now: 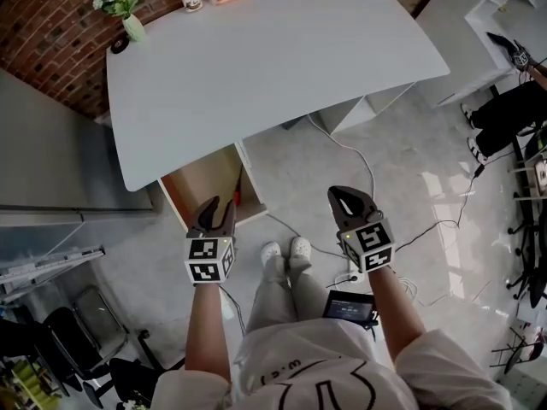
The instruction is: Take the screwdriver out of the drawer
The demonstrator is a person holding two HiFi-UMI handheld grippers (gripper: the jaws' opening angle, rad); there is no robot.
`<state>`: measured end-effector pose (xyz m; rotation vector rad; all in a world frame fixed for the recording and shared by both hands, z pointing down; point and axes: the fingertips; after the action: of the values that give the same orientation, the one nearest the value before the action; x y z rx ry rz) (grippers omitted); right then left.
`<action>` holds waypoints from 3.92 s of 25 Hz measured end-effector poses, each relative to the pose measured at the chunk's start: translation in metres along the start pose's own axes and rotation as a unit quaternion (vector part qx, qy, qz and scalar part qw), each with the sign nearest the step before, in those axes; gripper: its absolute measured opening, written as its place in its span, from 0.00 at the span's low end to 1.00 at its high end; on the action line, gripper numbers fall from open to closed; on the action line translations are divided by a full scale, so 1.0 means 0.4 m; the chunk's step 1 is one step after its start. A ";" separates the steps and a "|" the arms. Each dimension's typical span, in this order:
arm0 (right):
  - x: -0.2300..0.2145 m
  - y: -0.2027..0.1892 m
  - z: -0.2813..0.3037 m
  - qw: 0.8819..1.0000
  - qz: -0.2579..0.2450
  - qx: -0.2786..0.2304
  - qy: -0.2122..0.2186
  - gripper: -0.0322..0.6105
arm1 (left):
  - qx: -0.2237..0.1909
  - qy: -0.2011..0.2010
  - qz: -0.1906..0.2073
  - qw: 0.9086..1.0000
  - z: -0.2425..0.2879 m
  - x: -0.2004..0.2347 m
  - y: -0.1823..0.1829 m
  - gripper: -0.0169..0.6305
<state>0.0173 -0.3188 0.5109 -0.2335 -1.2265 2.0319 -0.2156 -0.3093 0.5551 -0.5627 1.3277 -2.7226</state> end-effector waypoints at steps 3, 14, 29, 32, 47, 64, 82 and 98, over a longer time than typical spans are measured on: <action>-0.006 -0.055 0.037 1.000 0.002 0.008 0.009 0.08 | 0.015 0.004 -0.012 1.000 0.050 0.015 -0.034 0.23; -0.010 -0.250 0.166 0.998 0.039 0.033 0.023 0.08 | 0.093 0.021 0.004 0.995 0.229 0.072 -0.194 0.23; -0.037 -0.465 0.336 0.995 0.067 0.070 0.009 0.08 | 0.245 0.048 0.017 0.968 0.452 0.184 -0.403 0.23; -0.030 -0.498 0.353 0.994 0.066 0.083 0.016 0.08 | 0.270 0.061 0.021 0.961 0.481 0.211 -0.432 0.23; -0.011 -0.675 0.427 0.980 0.125 0.153 -0.007 0.08 | 0.354 0.070 0.046 0.931 0.583 0.279 -0.508 0.24; -0.025 -0.699 0.451 0.978 0.127 0.164 -0.011 0.08 | 0.332 0.086 0.002 0.939 0.608 0.301 -0.519 0.13; -0.045 -0.561 0.393 0.985 0.107 0.138 -0.004 0.08 | 0.303 0.071 -0.004 0.950 0.503 0.235 -0.425 0.12; -0.102 -0.391 0.235 0.987 0.092 0.128 -0.004 0.08 | 0.282 0.086 -0.031 0.955 0.333 0.157 -0.284 0.12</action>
<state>0.0775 -0.3687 0.6809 -0.2218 -0.9636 2.3278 -0.2161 -0.3511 0.7363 -0.3227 0.4949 -3.0532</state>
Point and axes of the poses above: the fingertips, and each gripper's own axes: z forward along the fingers, x to its left, y out of its top, and after that the axes turned 13 degrees about -z, right-handed
